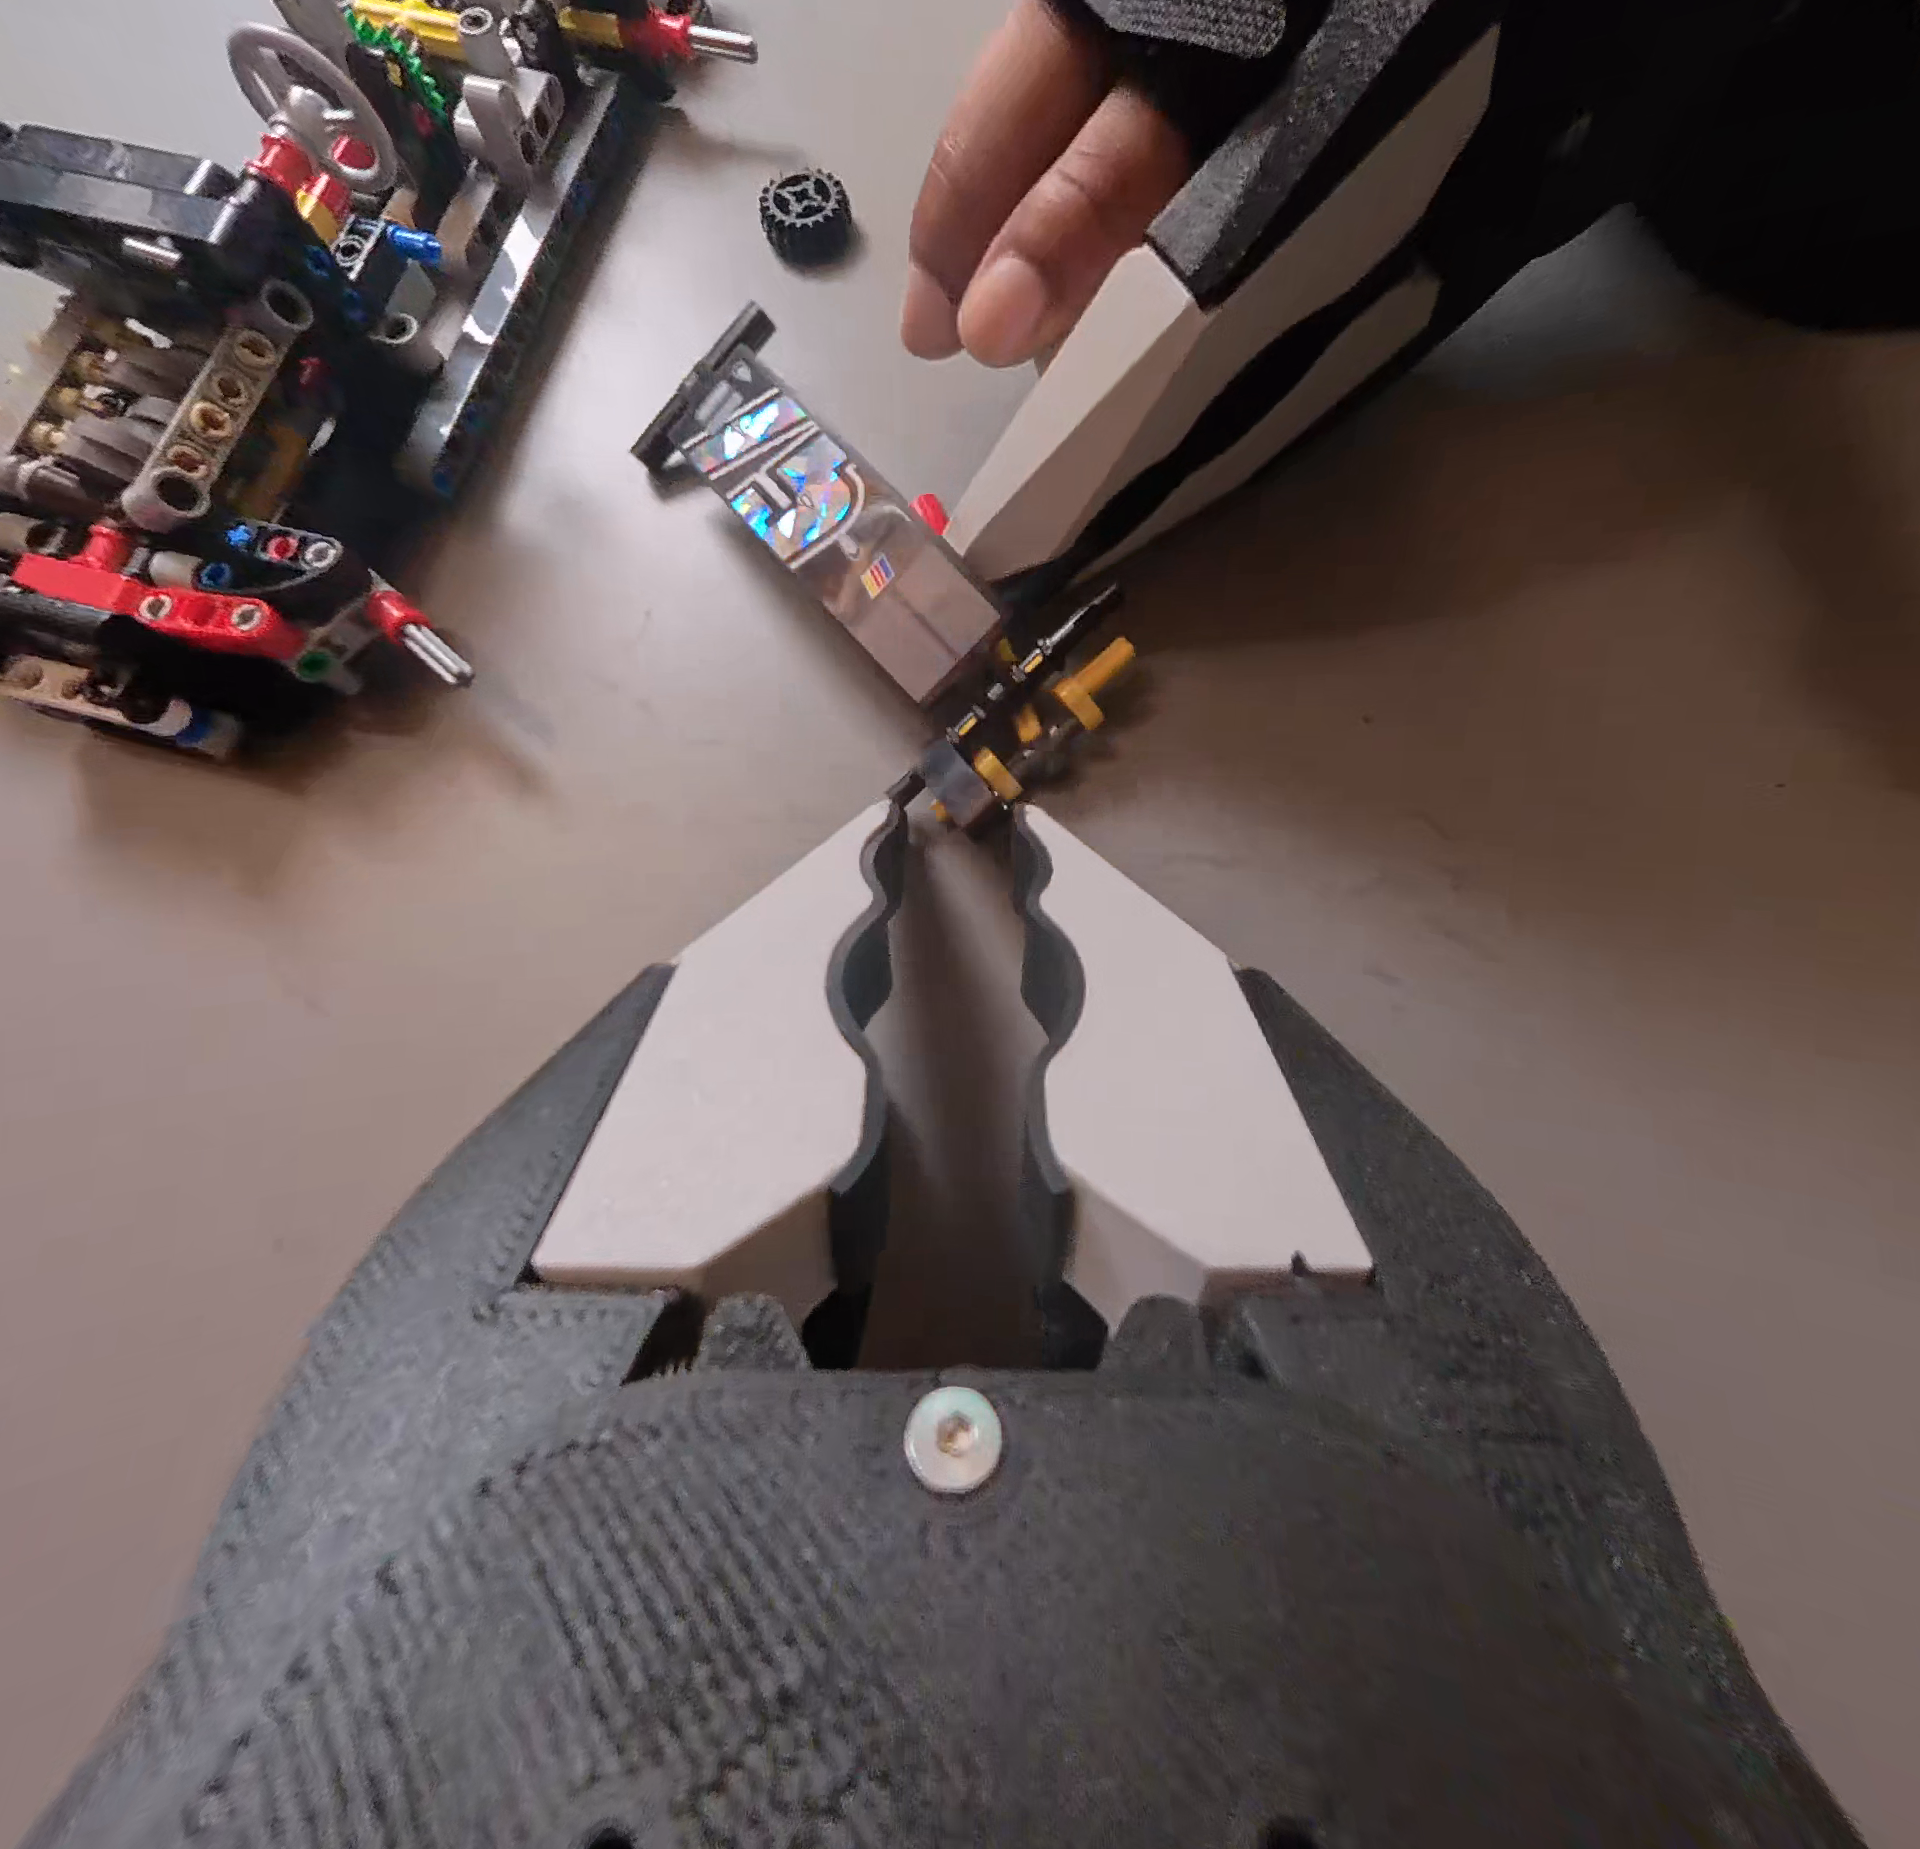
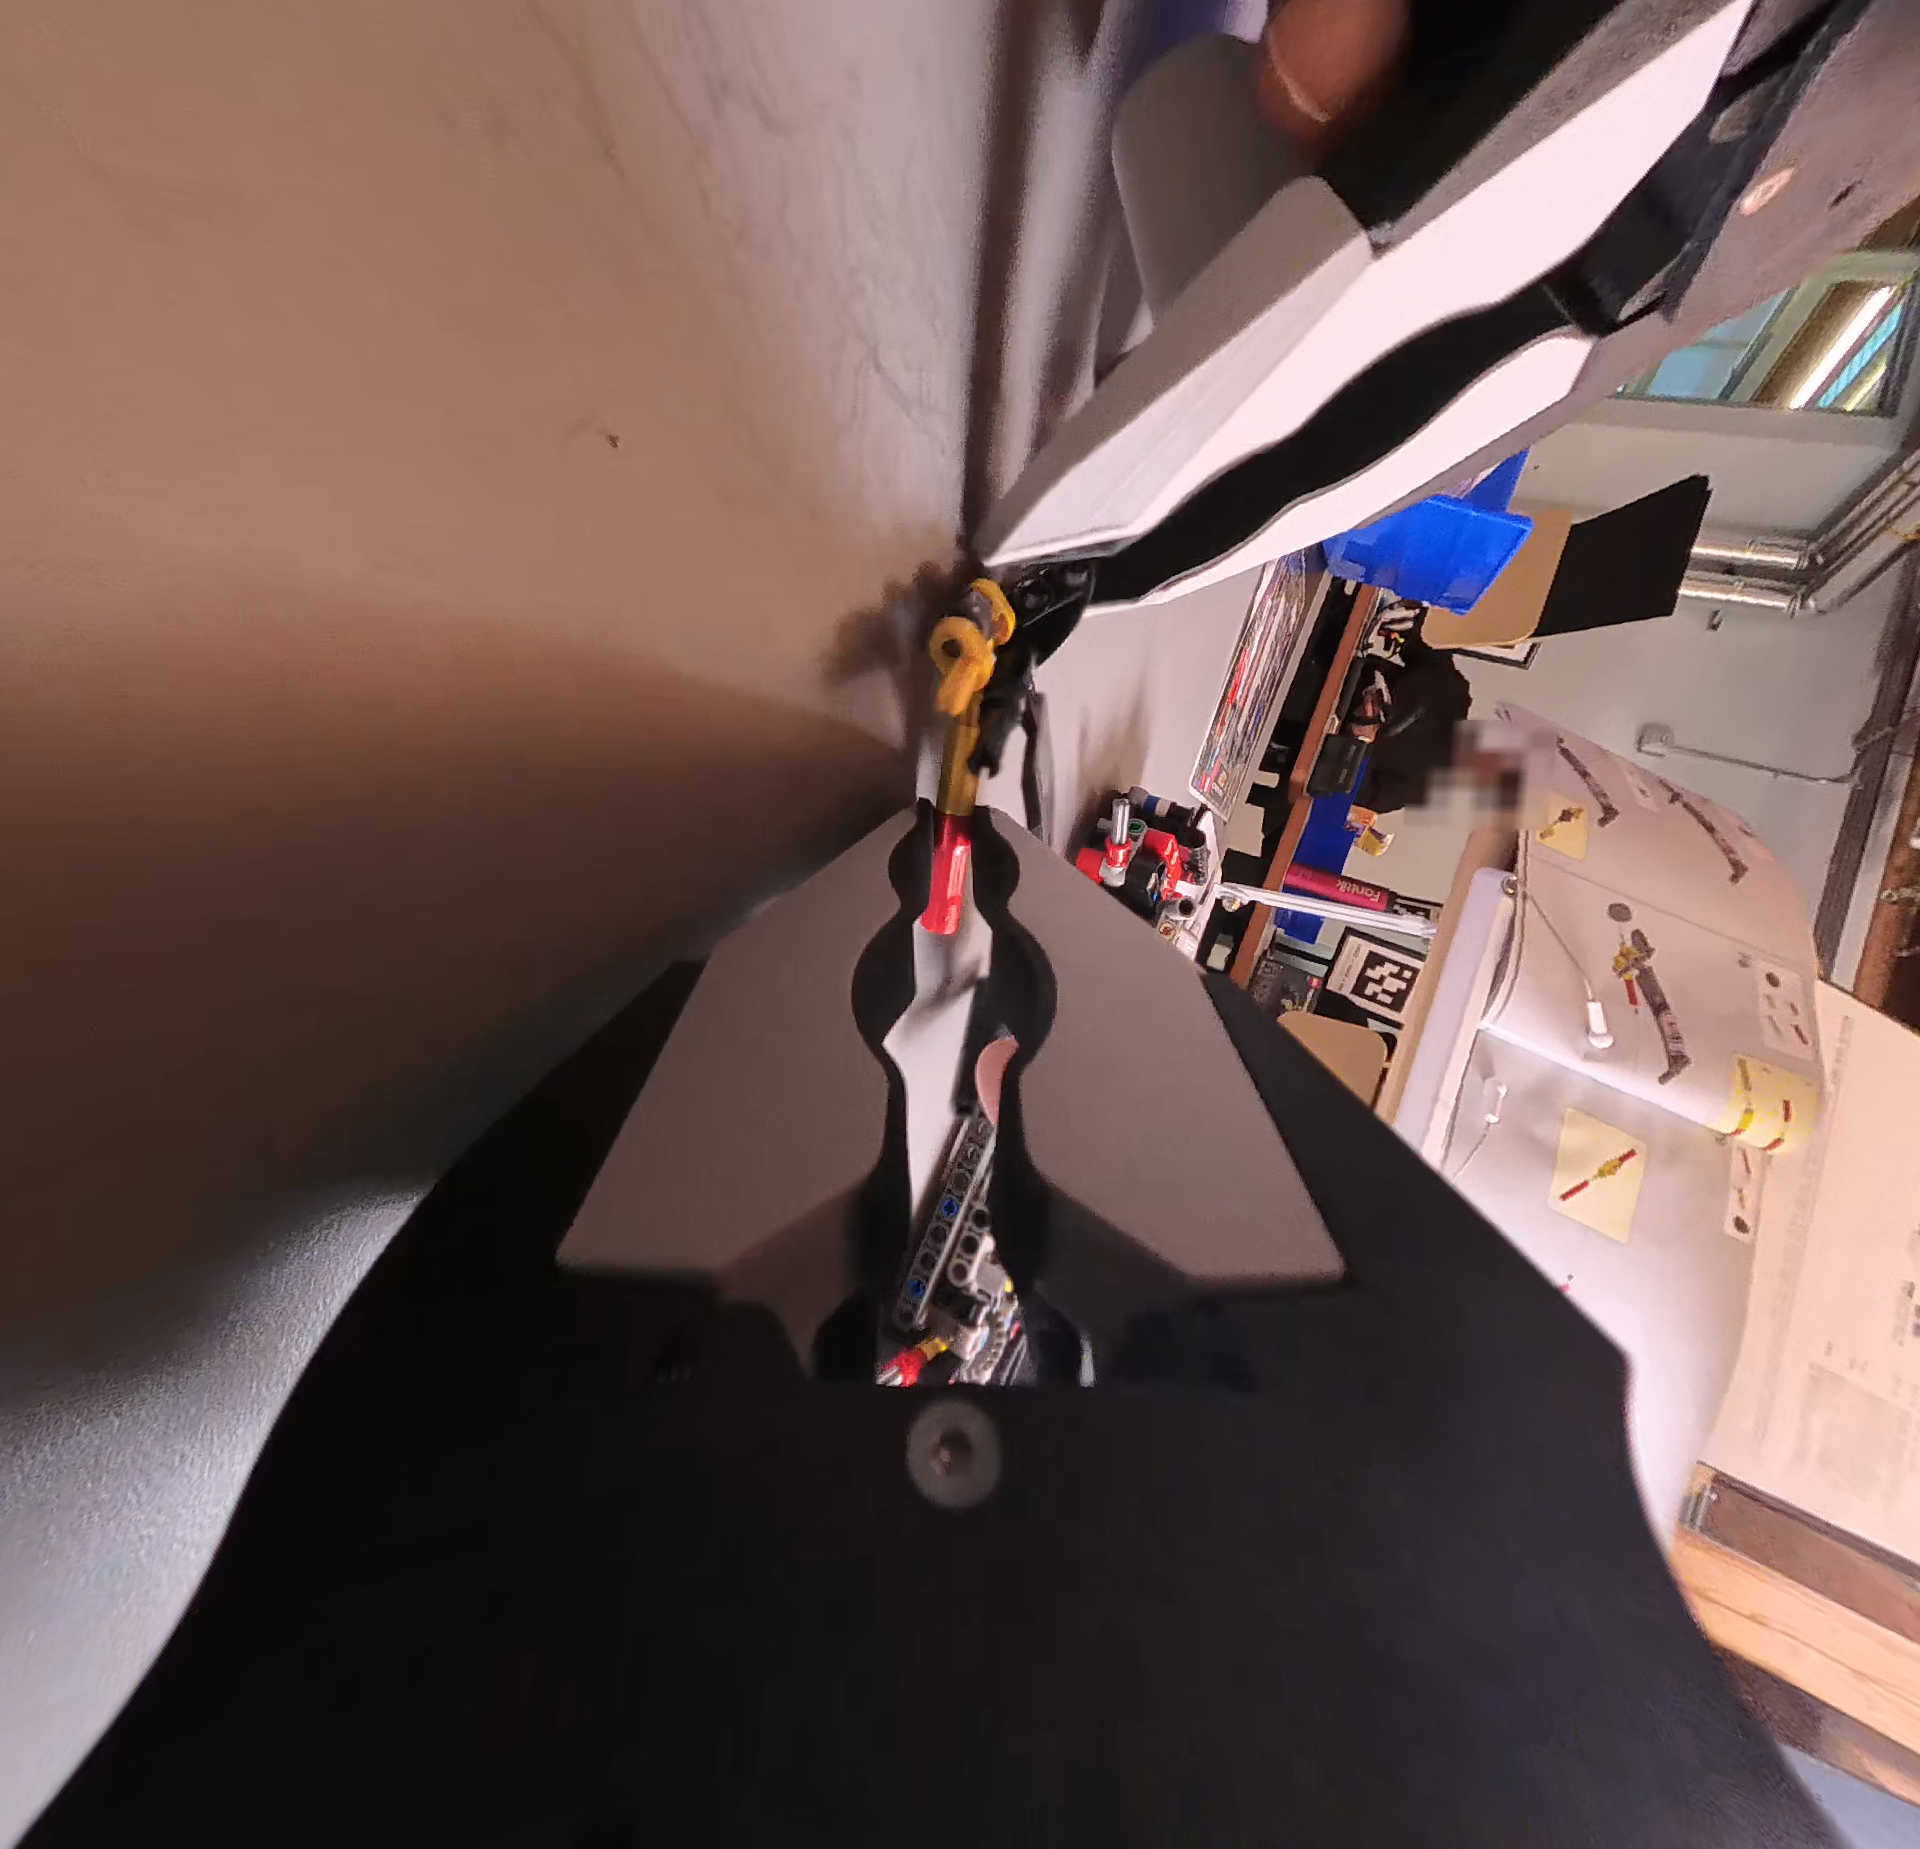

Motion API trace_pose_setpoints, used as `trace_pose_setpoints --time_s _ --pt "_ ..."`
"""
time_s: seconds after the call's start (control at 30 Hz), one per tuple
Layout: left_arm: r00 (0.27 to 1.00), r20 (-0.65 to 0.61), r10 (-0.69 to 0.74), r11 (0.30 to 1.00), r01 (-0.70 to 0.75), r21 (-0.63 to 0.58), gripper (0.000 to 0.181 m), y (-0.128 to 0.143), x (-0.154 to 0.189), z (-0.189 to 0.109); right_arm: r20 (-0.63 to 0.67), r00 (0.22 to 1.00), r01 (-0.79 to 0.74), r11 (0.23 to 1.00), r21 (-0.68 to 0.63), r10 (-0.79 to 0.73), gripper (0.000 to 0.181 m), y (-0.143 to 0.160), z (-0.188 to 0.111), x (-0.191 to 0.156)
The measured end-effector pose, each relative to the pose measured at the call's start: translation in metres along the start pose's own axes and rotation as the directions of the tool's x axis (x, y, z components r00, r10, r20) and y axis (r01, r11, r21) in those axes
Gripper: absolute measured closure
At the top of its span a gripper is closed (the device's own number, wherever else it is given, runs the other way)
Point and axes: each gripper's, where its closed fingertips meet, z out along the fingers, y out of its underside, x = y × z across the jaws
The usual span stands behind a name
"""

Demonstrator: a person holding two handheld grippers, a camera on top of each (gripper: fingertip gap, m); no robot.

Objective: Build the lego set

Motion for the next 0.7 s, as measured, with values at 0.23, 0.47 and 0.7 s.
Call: trace_pose_setpoints --time_s 0.23,0.47,0.7 --pt "0.985 -0.099 -0.143 0.989 0.145 0.017 0.173 -0.003 0.004 -0.004 -0.040 0.998 0.047 0.999 0.008 -0.047 0.178 -0.002 -0.001 0.002" --pt "0.846 -0.329 -0.419 0.898 0.441 -0.008 0.172 -0.011 0.018 -0.012 -0.129 0.989 0.082 0.994 0.067 -0.072 0.178 -0.013 -0.010 0.007" --pt "0.834 -0.239 -0.497 0.860 0.510 -0.004 0.174 -0.012 0.011 -0.004 -0.128 0.988 0.083 0.997 -0.011 -0.083 0.178 -0.010 -0.011 0.003"
